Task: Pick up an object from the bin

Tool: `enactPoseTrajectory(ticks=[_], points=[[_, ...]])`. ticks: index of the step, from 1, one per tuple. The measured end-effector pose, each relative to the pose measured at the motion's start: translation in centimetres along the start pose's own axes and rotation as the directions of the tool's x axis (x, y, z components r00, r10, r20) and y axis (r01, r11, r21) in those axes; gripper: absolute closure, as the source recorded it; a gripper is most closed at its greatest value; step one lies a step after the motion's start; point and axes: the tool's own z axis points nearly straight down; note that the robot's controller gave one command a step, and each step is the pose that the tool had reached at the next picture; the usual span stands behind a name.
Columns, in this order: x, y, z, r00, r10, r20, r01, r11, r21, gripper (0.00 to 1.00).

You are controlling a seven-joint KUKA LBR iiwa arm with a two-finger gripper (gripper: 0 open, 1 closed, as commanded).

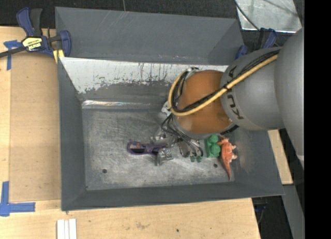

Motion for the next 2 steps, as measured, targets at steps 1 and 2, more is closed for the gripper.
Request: enactPoseTrajectory(ticks=[1, 2], points=[[0.0, 0.0, 0.0, 1.000, 0.000, 0.000, 0.000, 1.000, 0.000, 1.00], [1.4, -1.1, -2.9, 1.000, 0.008, -0.023, -0.008, 1.000, 0.002, 1.00]])
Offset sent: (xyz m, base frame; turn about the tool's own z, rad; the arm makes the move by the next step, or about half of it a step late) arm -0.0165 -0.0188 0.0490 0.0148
